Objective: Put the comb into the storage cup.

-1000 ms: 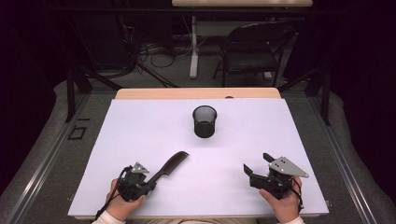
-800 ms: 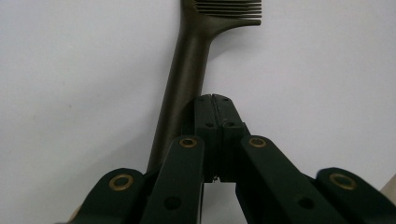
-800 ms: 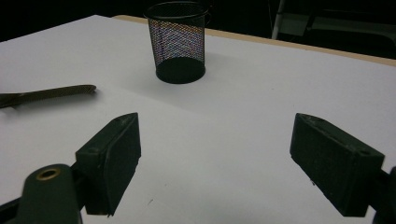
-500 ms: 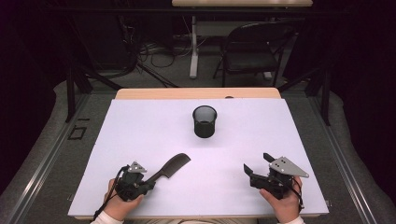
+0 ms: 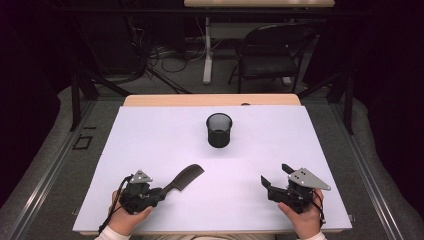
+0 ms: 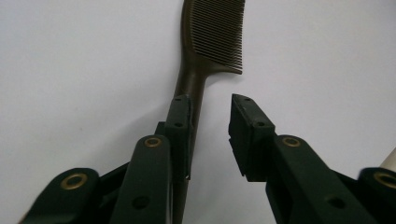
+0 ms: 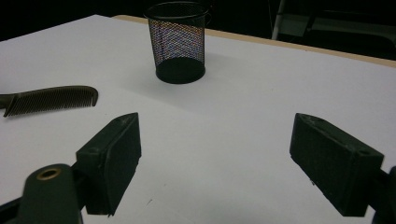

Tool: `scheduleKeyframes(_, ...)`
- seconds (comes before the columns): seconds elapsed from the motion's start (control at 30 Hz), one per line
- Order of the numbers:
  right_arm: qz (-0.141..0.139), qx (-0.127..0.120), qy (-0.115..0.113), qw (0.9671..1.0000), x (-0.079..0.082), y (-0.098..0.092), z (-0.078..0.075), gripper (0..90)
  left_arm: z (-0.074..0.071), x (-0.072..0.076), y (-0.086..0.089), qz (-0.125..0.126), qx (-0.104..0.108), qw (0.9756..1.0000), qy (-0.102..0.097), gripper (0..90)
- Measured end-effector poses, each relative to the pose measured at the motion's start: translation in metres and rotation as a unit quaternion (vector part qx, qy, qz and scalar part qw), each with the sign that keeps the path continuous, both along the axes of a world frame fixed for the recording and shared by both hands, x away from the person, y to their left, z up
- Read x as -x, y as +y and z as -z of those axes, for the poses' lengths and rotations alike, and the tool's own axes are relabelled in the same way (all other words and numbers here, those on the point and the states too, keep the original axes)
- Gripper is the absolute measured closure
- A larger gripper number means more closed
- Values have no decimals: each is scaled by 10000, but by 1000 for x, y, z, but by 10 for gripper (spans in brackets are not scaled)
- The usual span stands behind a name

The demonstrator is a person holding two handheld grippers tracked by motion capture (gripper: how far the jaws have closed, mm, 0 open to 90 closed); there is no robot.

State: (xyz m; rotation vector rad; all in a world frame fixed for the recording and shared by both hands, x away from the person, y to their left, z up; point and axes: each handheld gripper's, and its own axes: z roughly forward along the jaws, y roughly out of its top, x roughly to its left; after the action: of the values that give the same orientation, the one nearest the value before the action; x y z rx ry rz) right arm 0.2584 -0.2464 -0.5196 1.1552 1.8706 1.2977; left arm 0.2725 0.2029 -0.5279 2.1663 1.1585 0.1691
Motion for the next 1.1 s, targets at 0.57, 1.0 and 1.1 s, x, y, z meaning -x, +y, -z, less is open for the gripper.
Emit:
scheduleKeyframes(0.57,-7,39,-9,10000,0,0,0,168,-5,-4,9,-175,255,9993,-233,400)
scheduleKeyframes(1.0,-12,22,-21,10000,-1,0,1,168,-8,-10,20,-18,235,9969,-756,347)
scheduleKeyframes(1.1,-18,22,-4,10000,-1,1,1,168,-11,-11,22,58,220,9966,-798,343)
